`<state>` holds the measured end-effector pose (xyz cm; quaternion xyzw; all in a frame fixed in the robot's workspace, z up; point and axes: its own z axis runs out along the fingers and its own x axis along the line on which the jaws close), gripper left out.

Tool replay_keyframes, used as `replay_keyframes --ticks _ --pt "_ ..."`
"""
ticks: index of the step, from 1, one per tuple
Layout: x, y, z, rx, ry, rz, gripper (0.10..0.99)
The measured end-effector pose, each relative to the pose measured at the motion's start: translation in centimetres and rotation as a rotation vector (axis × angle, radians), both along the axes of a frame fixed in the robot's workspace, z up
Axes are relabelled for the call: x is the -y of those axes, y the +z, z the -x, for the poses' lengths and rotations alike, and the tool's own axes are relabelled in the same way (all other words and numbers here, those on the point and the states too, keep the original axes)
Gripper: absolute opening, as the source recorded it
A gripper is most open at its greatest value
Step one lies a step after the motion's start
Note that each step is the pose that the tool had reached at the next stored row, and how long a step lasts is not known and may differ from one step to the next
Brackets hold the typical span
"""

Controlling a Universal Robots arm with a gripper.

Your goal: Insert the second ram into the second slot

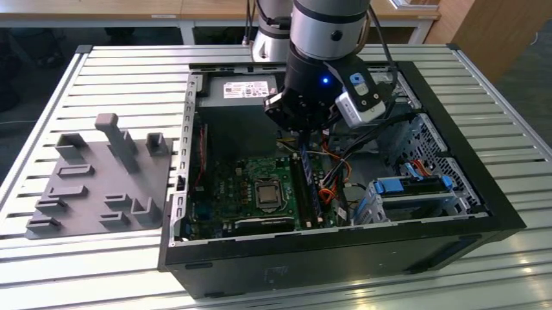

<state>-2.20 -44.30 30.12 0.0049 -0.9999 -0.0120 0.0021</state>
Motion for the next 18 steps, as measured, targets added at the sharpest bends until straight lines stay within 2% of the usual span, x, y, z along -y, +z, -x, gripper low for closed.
replay_keyframes --ticks 3,11,18 --pt "0.00 -0.41 0.00 0.0000 0.000 0.000 0.137" --pt "0.24 -0.56 -0.06 0.0000 0.000 0.000 0.137" --pt "0.48 -1.64 -0.13 0.0001 0.001 -0.002 0.137"
